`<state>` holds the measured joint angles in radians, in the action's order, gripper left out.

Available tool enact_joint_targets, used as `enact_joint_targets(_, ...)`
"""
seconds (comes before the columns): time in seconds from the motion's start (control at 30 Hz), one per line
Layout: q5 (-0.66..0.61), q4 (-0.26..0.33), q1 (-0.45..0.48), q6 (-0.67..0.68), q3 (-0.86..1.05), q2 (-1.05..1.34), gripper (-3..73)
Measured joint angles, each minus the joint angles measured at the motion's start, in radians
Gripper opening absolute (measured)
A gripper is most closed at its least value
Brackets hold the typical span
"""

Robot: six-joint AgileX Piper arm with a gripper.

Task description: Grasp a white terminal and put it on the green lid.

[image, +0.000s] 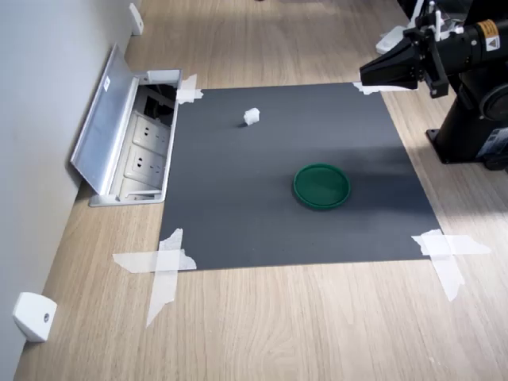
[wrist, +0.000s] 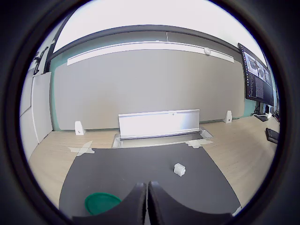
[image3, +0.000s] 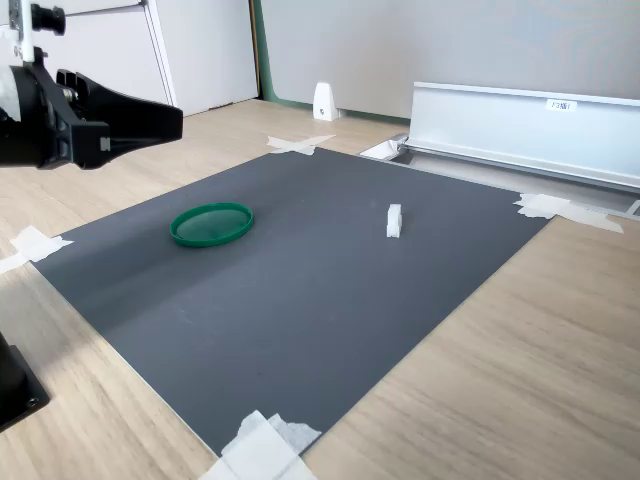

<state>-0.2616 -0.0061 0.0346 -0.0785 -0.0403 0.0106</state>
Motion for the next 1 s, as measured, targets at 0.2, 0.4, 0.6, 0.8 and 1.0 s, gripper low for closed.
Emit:
enact_joint_targets(0.2,-0.001,0.006,0.0,0.0,0.0,0.0,-0.9)
enact_joint_targets(0.4,-0.03,0.006,0.0,0.007,-0.088,-0.008,-0.9)
enact_joint_targets(0.6,-0.102,0.006,0.0,0.057,-0.215,-0.123,-0.9)
enact_joint_targets(0.8,-0.286,-0.028,0.0,0.096,-0.346,-0.348,-0.9)
enact_joint_targets(1.0,-0.441,-0.094,0.0,0.098,-0.478,-0.593,-0.9)
